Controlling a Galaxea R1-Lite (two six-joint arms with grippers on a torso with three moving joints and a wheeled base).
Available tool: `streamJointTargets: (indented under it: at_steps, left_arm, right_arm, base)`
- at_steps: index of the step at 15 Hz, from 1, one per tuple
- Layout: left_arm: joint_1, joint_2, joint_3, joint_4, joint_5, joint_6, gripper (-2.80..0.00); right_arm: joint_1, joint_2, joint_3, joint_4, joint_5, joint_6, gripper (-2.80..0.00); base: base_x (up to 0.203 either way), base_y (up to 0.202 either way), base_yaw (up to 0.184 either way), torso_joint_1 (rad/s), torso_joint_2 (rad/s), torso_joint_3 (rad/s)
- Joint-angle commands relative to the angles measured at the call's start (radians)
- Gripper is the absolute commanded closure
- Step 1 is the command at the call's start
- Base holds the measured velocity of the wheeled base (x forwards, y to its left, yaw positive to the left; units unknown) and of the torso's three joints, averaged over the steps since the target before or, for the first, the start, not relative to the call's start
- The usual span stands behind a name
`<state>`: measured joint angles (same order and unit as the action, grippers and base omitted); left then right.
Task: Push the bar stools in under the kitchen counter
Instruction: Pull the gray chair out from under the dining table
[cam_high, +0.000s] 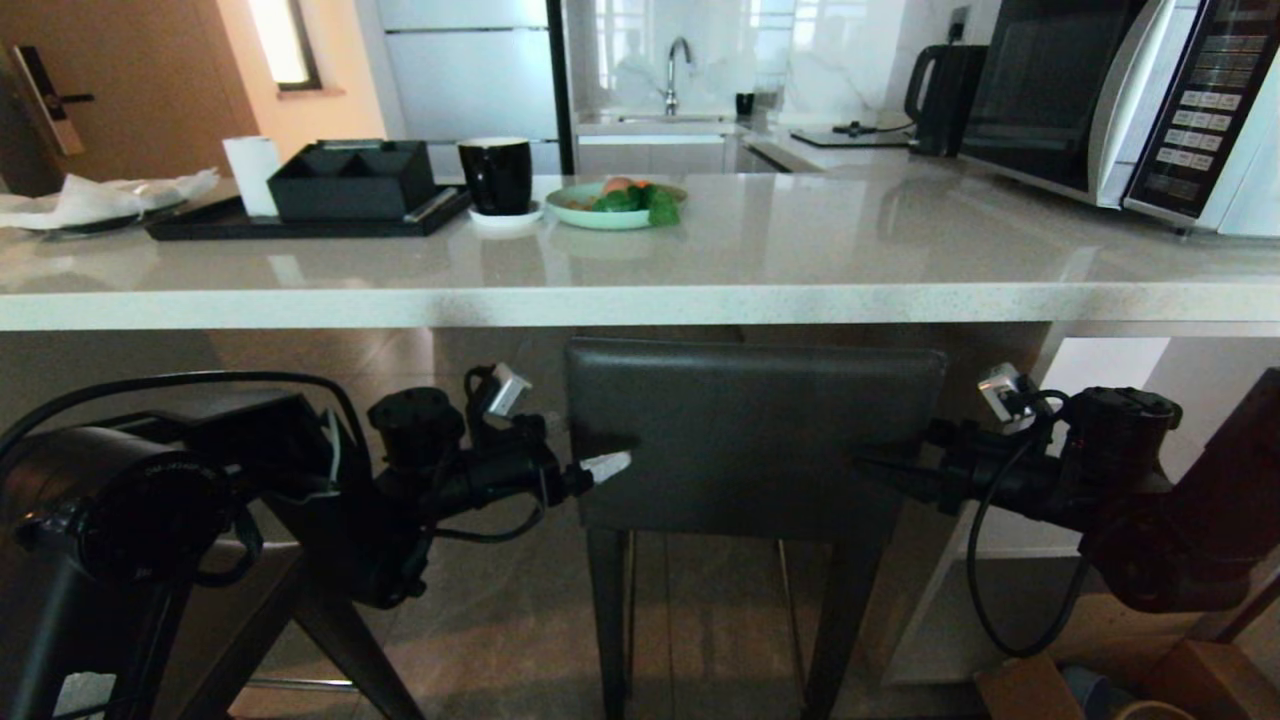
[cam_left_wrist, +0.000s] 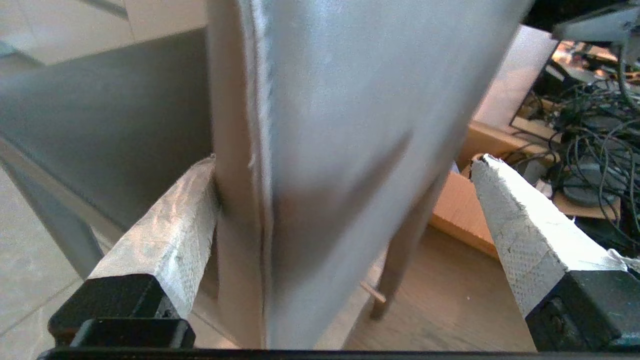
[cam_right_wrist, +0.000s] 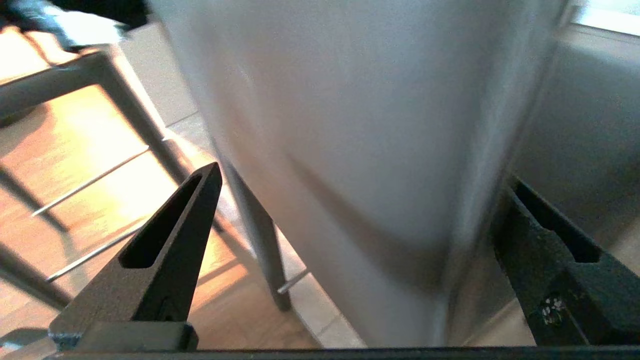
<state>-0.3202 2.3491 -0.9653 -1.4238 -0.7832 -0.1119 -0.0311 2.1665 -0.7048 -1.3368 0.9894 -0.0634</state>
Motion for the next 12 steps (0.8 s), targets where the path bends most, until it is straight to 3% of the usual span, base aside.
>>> streamJointTargets:
  at_steps: [1,6,9,12]
  left_arm:
    - [0.0,0.011,-0.014,-0.006,-0.008,-0.002,-2.8]
    - [0.01,0.019,-0.001,-0.027,-0.016,-0.002,-2.8]
    - [0.012,0.034,0.016,-0.093,-0.033,-0.002,-2.8]
    - [0.01,0.051,0.023,-0.102,-0.032,0.002,-2.8]
  right_arm:
    - [0.004,-0.017,0.011,-0.01,0.006,-0.001,-2.8]
    - [0.005,-0.028,0.036,-0.022,0.014,0.0,-2.8]
    - [-0.009,-0.021,0.022,-0.021,0.109,0.008,-2.8]
    - [-0.022,0.026,-0.046,-0.021,0.141,0.085,-2.8]
  base:
    - [0.0,0.0,0.0,0.0,0.0,0.0]
    - [0.0,0.0,0.0,0.0,0.0,0.0]
    - [0.0,0.0,0.0,0.0,0.0,0.0]
    - [0.0,0.0,0.0,0.0,0.0,0.0]
